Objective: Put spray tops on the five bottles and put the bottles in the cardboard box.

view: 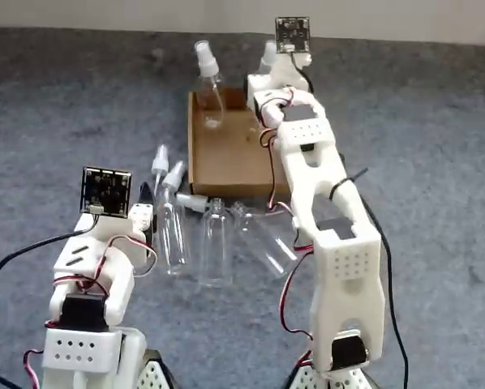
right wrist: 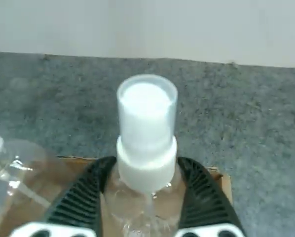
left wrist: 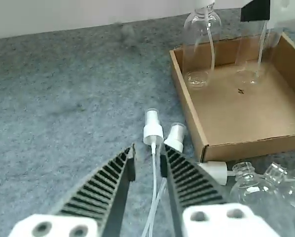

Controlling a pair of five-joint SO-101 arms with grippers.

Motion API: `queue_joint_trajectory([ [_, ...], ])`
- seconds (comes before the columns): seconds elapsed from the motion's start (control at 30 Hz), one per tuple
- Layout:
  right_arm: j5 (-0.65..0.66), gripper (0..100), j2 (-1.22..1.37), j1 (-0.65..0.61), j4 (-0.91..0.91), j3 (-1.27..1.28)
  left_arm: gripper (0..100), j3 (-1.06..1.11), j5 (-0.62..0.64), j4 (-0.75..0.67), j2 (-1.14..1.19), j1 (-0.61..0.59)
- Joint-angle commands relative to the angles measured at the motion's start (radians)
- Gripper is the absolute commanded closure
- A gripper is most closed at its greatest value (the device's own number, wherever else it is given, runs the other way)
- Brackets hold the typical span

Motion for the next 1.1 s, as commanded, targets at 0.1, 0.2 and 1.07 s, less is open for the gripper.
queue_joint_trajectory([
  [0.1, 0.014, 99.5, -0.015, 0.012, -0.024, -0.073, 95, -0.004, -0.008, -0.021, -0.007, -0.007],
  [0.2, 0.014, 99.5, -0.015, 0.008, -0.041, -0.071, 95, -0.004, -0.008, -0.021, -0.007, -0.007],
  [1.07, 0.080, 87.0, -0.013, -0.027, -0.076, -0.061, 95, -0.002, -0.009, -0.021, 0.001, -0.007],
])
